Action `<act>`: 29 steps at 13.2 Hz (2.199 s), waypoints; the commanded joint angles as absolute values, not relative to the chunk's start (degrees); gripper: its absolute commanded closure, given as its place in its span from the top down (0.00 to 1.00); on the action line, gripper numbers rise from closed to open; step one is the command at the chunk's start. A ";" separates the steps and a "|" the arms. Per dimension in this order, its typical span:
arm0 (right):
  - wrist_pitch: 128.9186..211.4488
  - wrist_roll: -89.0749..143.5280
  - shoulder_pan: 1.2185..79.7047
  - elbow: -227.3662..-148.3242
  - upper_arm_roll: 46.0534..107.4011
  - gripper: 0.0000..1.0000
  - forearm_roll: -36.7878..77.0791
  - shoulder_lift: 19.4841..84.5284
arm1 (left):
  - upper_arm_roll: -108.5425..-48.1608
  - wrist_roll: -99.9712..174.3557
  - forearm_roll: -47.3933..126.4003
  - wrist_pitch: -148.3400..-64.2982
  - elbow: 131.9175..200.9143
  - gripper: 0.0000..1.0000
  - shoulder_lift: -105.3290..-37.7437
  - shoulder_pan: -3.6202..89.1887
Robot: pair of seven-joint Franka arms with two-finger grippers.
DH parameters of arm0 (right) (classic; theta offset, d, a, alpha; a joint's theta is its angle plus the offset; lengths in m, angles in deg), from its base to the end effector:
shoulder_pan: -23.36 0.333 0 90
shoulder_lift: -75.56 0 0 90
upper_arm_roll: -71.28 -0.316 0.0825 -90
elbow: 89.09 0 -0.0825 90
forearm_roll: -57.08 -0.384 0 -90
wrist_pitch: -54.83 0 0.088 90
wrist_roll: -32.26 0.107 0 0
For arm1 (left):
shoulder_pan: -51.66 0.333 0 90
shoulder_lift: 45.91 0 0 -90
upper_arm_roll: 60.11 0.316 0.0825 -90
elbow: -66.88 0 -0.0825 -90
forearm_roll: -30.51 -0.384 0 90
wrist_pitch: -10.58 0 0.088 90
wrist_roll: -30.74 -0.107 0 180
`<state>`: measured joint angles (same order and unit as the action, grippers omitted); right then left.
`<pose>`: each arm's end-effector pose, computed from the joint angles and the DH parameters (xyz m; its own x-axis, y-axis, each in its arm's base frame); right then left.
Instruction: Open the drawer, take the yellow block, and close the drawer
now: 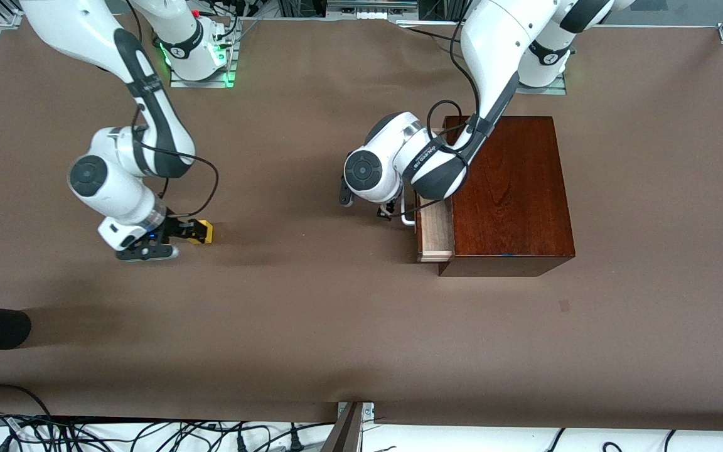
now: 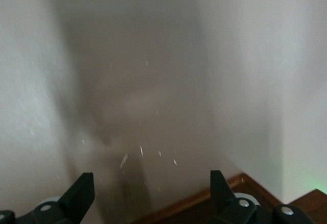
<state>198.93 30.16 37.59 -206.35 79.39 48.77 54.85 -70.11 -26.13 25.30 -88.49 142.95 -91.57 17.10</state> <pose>0.6028 0.0660 0.2745 0.9929 0.0398 0.1117 0.0449 -0.9980 -0.0436 0.5170 -0.4639 0.2358 -0.2281 -0.9595 -0.1653 -0.9268 0.1619 0.3387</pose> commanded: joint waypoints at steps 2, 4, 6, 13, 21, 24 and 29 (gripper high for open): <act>189.50 29.80 36.46 -205.73 78.92 1.00 48.03 64.73 | -68.73 -28.32 22.43 -83.47 143.08 1.00 -90.39 18.26; 182.92 29.71 36.37 -203.71 79.36 1.00 48.90 68.33 | -67.77 -28.41 22.43 -81.80 143.08 1.00 -90.30 18.52; 175.19 29.62 36.37 -200.90 80.67 1.00 49.34 71.59 | -67.50 -28.32 22.34 -80.74 142.99 1.00 -90.13 18.61; 150.56 29.53 36.46 -182.45 80.95 1.00 56.72 72.75 | -67.32 -28.32 21.64 -78.20 142.73 1.00 -88.81 18.69; 146.32 29.10 36.37 -175.92 81.91 1.00 56.64 72.05 | -69.69 -18.26 26.98 -77.57 138.70 1.00 -86.88 17.73; 145.01 29.18 36.37 -176.01 81.92 1.00 55.76 72.22 | -69.78 0.35 30.60 -77.14 138.60 1.00 -79.34 17.99; 143.34 29.00 36.99 -176.01 81.56 1.00 55.94 72.57 | -63.13 14.75 27.61 -68.36 138.42 1.00 -69.84 22.29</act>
<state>145.97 29.75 37.02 -177.80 81.41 56.18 73.12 -66.43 13.41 27.97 -70.03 137.12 -73.15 19.29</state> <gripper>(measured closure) 0.000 0.000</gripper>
